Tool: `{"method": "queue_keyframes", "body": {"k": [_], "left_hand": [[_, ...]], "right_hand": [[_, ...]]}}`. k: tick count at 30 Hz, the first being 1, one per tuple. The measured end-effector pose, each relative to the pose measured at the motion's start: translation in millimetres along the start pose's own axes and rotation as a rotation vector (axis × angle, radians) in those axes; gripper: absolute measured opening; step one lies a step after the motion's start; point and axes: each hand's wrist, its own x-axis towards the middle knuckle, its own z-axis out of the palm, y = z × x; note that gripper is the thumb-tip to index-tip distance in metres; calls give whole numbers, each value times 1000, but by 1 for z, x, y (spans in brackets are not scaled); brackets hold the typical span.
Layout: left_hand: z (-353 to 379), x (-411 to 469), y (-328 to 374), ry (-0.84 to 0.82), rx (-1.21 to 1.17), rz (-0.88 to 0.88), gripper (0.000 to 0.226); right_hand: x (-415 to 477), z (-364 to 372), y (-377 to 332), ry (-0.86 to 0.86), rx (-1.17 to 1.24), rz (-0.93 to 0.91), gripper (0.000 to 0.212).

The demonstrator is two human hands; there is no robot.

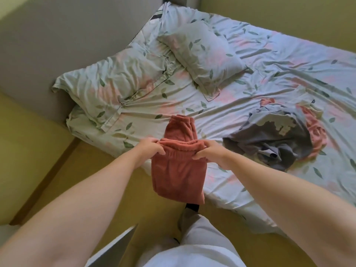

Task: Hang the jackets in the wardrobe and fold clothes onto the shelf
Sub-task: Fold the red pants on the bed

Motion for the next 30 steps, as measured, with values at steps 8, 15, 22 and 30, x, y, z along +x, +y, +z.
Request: {"method": "queue_keyframes", "body": {"k": [8, 15, 22, 30], "left_hand": [[-16, 192, 15, 85, -182, 25, 51], [4, 363, -36, 48, -228, 54, 36], [19, 424, -66, 90, -313, 83, 29], [32, 421, -32, 25, -295, 163, 28]], "right_hand": [[177, -43, -3, 194, 120, 44, 29], [326, -60, 62, 297, 264, 84, 27], [376, -66, 83, 173, 420, 86, 40], [374, -96, 84, 361, 483, 95, 56]]}}
